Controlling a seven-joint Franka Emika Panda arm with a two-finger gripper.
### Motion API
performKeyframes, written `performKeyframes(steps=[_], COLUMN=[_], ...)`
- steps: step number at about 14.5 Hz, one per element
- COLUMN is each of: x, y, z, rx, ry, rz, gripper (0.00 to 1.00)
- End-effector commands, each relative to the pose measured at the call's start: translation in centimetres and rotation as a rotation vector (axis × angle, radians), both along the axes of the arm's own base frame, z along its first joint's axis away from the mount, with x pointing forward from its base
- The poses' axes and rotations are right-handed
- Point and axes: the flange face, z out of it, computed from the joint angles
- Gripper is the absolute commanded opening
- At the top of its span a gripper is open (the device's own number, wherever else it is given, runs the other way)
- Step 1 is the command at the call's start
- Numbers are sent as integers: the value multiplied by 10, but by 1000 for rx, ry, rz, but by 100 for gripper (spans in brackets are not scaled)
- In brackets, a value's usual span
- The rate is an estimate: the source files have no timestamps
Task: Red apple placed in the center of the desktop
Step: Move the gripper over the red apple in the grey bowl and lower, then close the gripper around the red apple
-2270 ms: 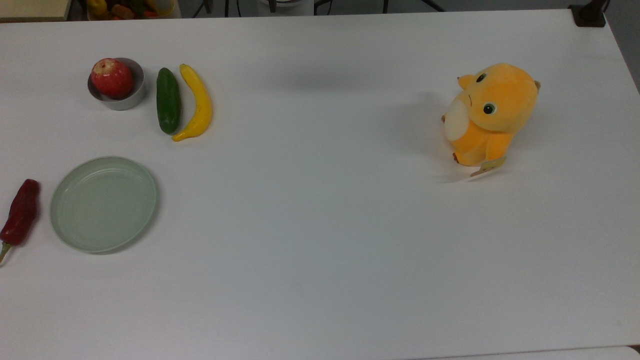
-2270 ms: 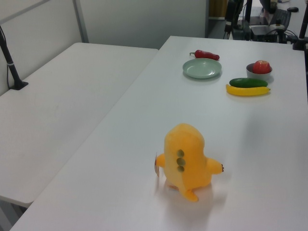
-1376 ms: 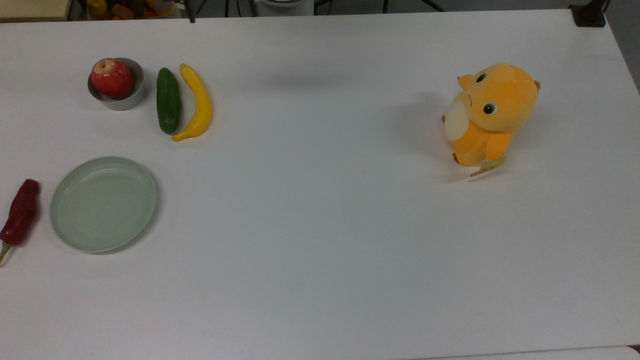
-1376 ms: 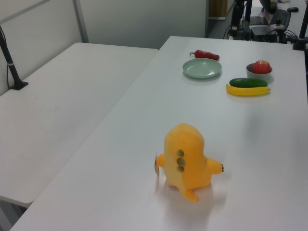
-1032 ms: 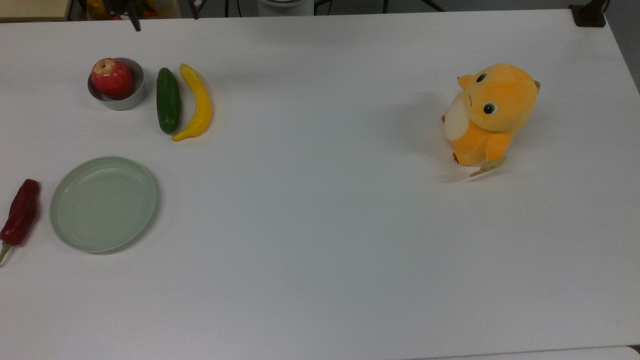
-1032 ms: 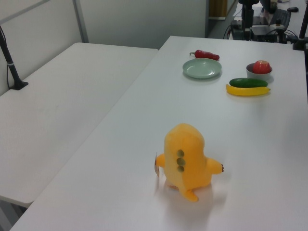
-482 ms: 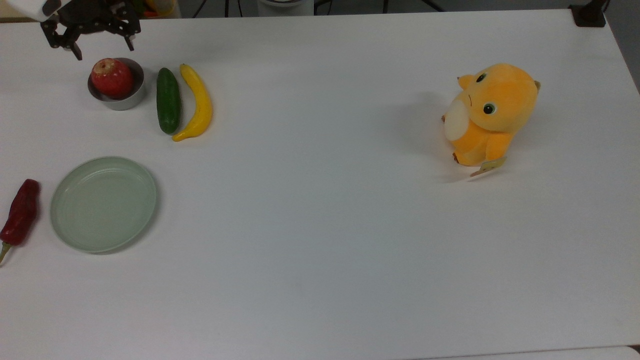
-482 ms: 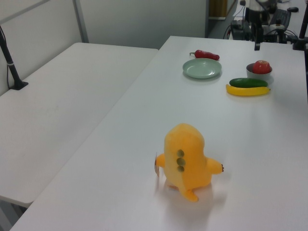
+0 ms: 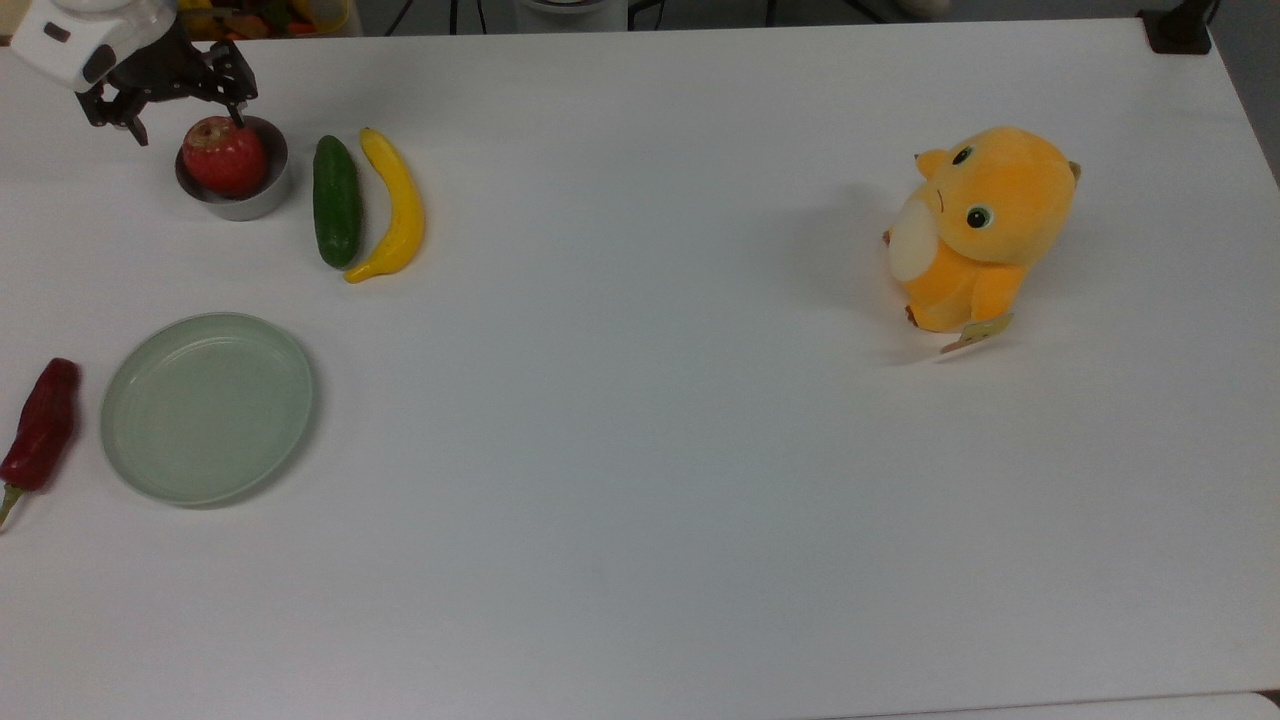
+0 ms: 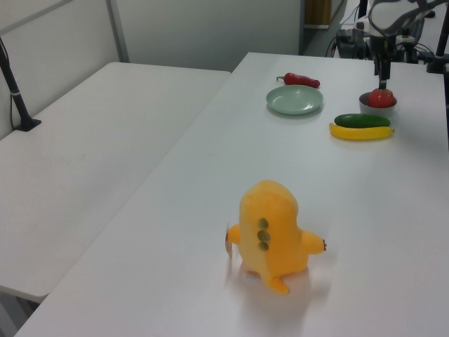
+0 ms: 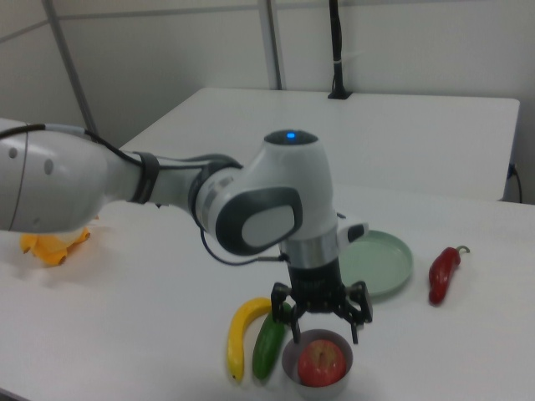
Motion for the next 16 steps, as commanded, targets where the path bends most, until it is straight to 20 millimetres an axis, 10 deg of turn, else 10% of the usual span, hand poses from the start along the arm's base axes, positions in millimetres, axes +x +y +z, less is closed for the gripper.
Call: performKeyframes(steps=[1,11,13,16], x=[-14,-17,-15,-15], y=[-2,7,11,11], z=[-23,-40,-40,-39], rx=[-18,-3,-1,2], ry=[-14,13,16,20], rz=[27,36,43,65], gripper=[100,95,80,32])
